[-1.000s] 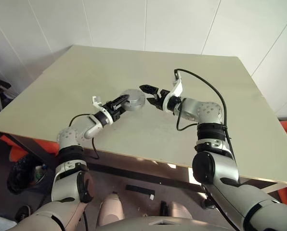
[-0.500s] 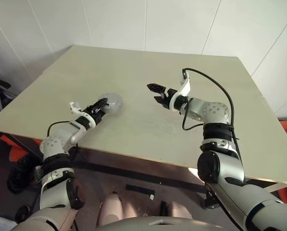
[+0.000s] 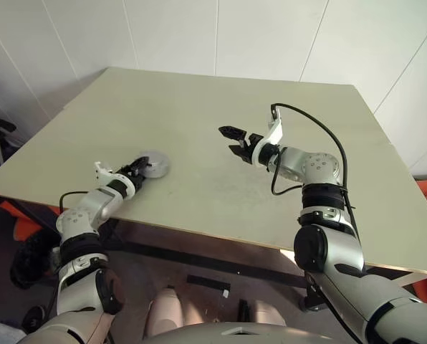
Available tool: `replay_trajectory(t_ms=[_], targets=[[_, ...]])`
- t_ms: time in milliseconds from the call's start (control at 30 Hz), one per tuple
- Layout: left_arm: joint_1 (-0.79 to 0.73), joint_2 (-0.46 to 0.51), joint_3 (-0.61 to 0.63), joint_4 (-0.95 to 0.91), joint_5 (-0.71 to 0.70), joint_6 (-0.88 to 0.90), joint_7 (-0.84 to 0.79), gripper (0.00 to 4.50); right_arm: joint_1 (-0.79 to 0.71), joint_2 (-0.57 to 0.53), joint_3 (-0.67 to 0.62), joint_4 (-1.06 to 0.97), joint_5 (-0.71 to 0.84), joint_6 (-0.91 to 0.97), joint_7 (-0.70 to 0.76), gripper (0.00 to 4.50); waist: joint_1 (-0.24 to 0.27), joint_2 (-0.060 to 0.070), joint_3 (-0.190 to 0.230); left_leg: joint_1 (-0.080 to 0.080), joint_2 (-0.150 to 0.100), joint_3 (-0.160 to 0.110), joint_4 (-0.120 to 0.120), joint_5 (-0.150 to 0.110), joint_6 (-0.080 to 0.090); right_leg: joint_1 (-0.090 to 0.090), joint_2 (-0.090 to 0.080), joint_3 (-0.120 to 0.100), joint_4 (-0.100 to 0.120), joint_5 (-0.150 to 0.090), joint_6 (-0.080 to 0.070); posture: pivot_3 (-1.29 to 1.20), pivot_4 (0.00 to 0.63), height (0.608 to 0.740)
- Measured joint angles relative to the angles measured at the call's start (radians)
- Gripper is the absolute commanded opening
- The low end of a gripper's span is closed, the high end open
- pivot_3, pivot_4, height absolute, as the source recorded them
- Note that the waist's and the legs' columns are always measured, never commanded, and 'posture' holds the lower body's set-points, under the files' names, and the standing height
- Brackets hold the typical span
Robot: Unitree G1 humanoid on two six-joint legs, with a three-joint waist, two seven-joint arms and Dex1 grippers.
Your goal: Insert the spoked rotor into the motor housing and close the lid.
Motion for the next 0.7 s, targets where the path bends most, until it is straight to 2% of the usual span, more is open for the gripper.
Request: replay_trajectory(t_ms=[267,433,533,700], targets=[[0.000,0.000,0.003,0.000,0.010,-0.005,-0.001,2.10,0.000,0.000,0.000,0.001,0.000,-0.001,0.001,4.46,-0.001,0.000,0.000,0.001,0.000,0.000,0.000,0.000,0.000,0.001,0.000,0.000,0.001,0.000,0.000,0.00,0.000,0.740],[0.001,0.008,0.002,0.000,0.029,0.001,-0.010,3.76,0.000,0.002,0.001,0.002,-0.002,-0.004,0.001,4.50,-0.001,0.000,0.000,0.002,0.000,0.000,0.000,0.000,0.000,0.001,0.000,0.000,0.001,0.000,0.000,0.00,0.000,0.740],[-0.005,0.017,0.003,-0.004,0.023,0.033,-0.015,4.49,0.000,0.003,0.001,0.005,-0.003,-0.005,0.001,4.50,-0.002,0.000,0.000,0.003,0.000,0.000,0.000,0.000,0.000,0.002,0.000,0.000,0.001,0.000,0.000,0.00,0.000,0.740],[0.000,0.030,0.004,-0.010,-0.018,0.160,0.000,4.49,0.000,0.003,0.001,0.012,-0.006,-0.010,0.001,4.50,0.000,0.000,0.000,0.003,0.000,0.000,0.000,0.000,0.000,0.002,0.000,0.000,0.001,0.000,0.000,0.00,0.000,0.740]])
